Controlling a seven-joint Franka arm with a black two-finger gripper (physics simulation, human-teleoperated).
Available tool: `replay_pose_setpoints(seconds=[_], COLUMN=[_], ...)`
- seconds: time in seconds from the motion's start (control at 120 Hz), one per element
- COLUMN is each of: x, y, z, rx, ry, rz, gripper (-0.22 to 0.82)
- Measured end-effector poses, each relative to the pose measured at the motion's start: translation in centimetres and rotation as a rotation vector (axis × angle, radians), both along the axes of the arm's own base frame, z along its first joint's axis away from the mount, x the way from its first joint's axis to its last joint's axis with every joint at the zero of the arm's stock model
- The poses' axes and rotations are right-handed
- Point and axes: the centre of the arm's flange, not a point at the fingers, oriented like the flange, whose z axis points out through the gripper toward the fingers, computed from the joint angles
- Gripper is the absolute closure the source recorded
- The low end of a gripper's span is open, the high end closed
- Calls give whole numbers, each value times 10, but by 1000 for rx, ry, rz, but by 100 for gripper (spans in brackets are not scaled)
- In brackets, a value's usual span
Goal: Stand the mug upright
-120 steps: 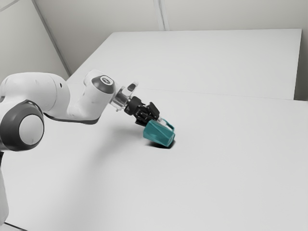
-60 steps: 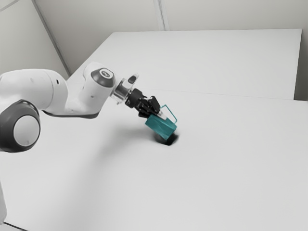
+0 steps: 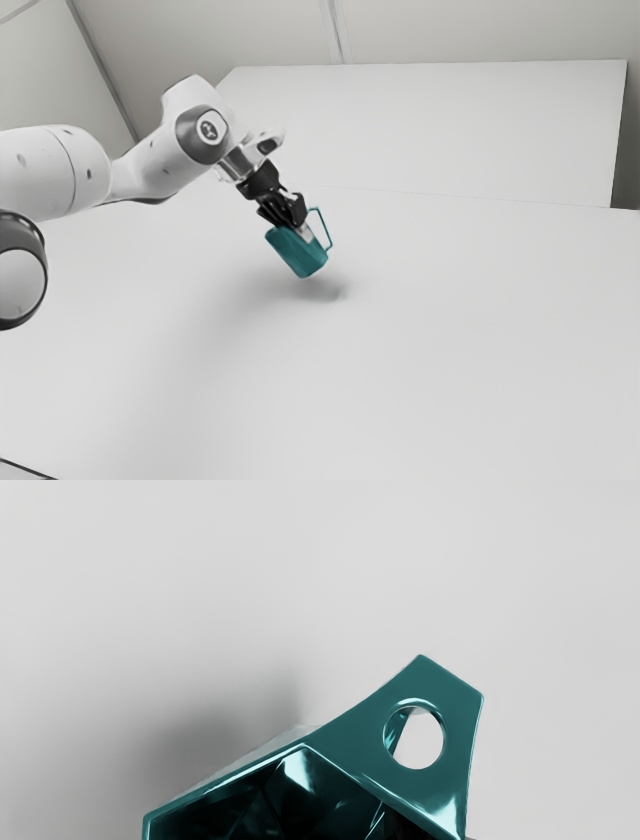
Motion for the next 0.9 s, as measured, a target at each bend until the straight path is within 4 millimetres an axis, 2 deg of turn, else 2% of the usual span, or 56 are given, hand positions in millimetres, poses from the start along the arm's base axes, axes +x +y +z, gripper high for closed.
replay_pose_setpoints(seconds=[0.242,0.65,0.9], x=[-2,4,8], y=[3,12,14], z=[-5,-16,-40], rx=[195,327,359], ry=[12,-2,19], rz=[-42,-16,-6], gripper=[79,79,79])
